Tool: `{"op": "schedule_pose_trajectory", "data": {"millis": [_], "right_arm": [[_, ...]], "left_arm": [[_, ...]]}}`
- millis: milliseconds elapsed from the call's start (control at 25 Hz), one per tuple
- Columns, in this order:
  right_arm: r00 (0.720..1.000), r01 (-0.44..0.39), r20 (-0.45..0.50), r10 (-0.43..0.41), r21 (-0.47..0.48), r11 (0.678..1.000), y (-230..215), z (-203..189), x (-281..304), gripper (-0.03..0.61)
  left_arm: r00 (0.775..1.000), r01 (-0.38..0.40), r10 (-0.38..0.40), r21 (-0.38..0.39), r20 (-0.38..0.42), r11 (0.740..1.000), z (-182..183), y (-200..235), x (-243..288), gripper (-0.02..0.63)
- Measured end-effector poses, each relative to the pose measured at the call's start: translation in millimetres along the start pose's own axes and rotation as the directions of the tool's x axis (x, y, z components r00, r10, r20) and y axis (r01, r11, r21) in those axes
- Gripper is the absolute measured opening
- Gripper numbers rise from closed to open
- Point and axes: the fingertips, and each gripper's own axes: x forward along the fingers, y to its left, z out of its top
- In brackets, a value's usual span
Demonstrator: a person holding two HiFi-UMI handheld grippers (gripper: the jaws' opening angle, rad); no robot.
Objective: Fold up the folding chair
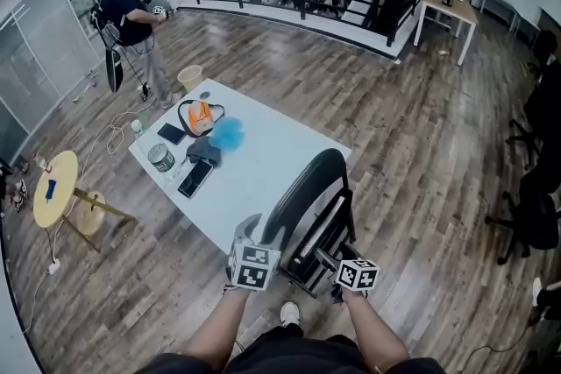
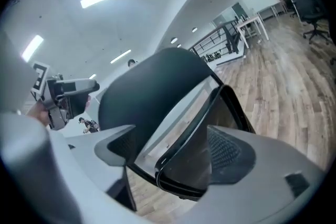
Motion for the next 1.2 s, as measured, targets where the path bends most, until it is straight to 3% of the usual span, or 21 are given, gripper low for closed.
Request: {"op": "schedule_pose_trajectory", "data": {"millis": [200, 320, 360, 400, 480, 560, 640, 800, 1200], "right_arm": [[0.99, -0.014, 0.134, 0.047, -0.239, 0.971, 25.6, 30.7, -111.9, 0.408], [0.979, 0.007, 0.192, 0.071, -0.379, 0.925, 38.1, 38.0, -184.4, 0.406], [0.972, 0.04, 0.225, 0.06, -0.415, 0.909, 39.4, 39.3, -210.0, 0.362], [0.962, 0.087, 0.268, 0.04, -0.444, 0.892, 38.5, 40.7, -235.9, 0.225], [0.936, 0.186, 0.352, -0.002, -0.489, 0.853, 32.4, 41.8, -283.7, 0.052], [0.916, 0.252, 0.399, -0.029, -0.521, 0.815, 22.5, 37.0, -320.9, 0.016], [0.907, 0.283, 0.419, -0.041, -0.533, 0.798, 13.4, 27.7, -352.1, 0.015], [0.893, 0.312, 0.445, -0.058, -0.521, 0.795, 8.3, 11.4, -404.2, 0.015], [0.877, 0.341, 0.478, -0.051, -0.542, 0.768, 60.4, -14.9, -460.9, 0.014]], "left_arm": [[0.992, 0.042, -0.023, -0.143, 0.127, 0.989, 3.9, -81.1, -57.2, 0.229], [0.975, 0.063, -0.013, -0.218, 0.221, 0.974, 4.6, -135.3, -87.0, 0.133], [0.969, 0.065, -0.005, -0.234, 0.249, 0.97, 4.0, -152.3, -97.6, 0.086], [0.962, 0.066, 0.002, -0.241, 0.272, 0.968, 2.7, -169.4, -107.8, 0.061], [0.953, 0.063, 0.014, -0.243, 0.302, 0.968, -1.5, -204.6, -125.8, 0.028], [0.947, 0.062, 0.021, -0.245, 0.319, 0.967, -8.2, -239.5, -140.6, 0.009], [0.941, 0.068, 0.021, -0.248, 0.338, 0.966, -16.3, -272.8, -154.6, 0.006], [0.934, 0.07, 0.023, -0.246, 0.357, 0.967, -34.6, -320.9, -182.1, 0.006], [0.937, 0.077, 0.0, -0.206, 0.348, 0.975, -60.0, -358.6, -240.4, 0.006]]}}
